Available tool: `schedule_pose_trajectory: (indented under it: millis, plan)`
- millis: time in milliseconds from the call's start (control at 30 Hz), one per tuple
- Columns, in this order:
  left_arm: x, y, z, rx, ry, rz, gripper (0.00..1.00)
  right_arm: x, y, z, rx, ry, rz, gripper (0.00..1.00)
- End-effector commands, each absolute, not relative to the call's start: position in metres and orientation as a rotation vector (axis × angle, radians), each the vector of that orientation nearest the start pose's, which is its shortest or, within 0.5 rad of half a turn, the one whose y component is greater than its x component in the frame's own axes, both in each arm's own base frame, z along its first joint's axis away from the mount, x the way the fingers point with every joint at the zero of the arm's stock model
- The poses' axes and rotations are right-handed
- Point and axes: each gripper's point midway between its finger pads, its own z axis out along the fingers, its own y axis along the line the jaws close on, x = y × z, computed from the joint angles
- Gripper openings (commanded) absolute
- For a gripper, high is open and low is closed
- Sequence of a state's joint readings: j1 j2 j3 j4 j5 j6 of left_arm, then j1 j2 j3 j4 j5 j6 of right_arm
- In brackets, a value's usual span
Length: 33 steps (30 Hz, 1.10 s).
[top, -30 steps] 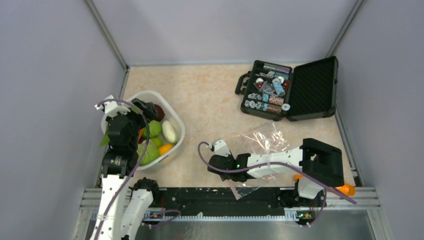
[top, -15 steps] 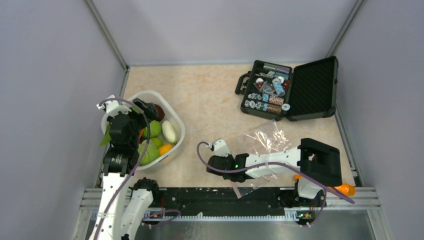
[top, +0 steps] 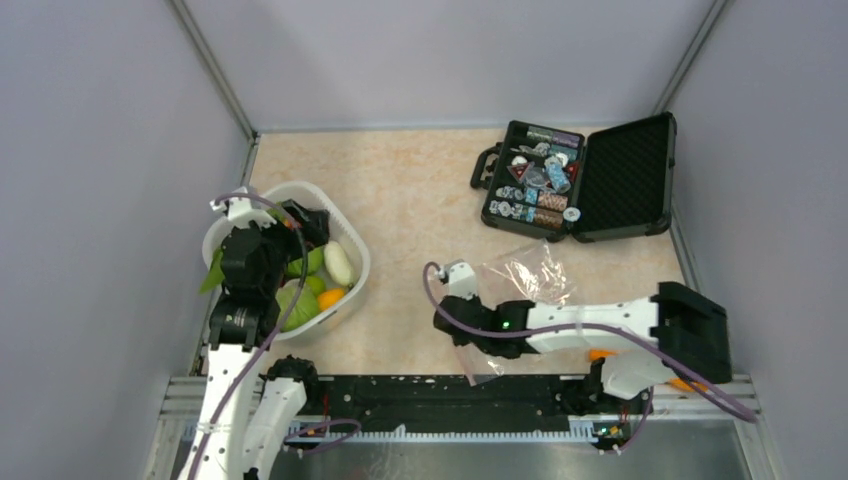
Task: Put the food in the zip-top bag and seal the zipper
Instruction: Pick up the zipper food storage bag at the center of the board, then open the zipper of the food storage bag at the center of the board.
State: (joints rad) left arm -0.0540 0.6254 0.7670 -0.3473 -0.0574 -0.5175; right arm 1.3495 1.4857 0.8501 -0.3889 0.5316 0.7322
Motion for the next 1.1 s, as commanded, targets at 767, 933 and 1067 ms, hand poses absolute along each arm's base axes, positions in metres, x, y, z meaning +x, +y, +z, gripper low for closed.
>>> schedule_pose_trajectory:
  millis: [767,933,1067]
  plan:
    - [0.190,-0.268,0.191,0.532,2.046,-1.011,0.93,0.217,0.271,0.182,-0.007,2.081,0.666,0.00]
    - [0.180,-0.293,0.187,0.569,2.044,-1.095,0.92,0.221,0.269,0.186,0.009,2.074,0.682,0.00]
    - [0.188,-0.308,0.182,0.531,2.050,-1.094,0.87,0.220,0.270,0.186,0.012,2.072,0.698,0.00]
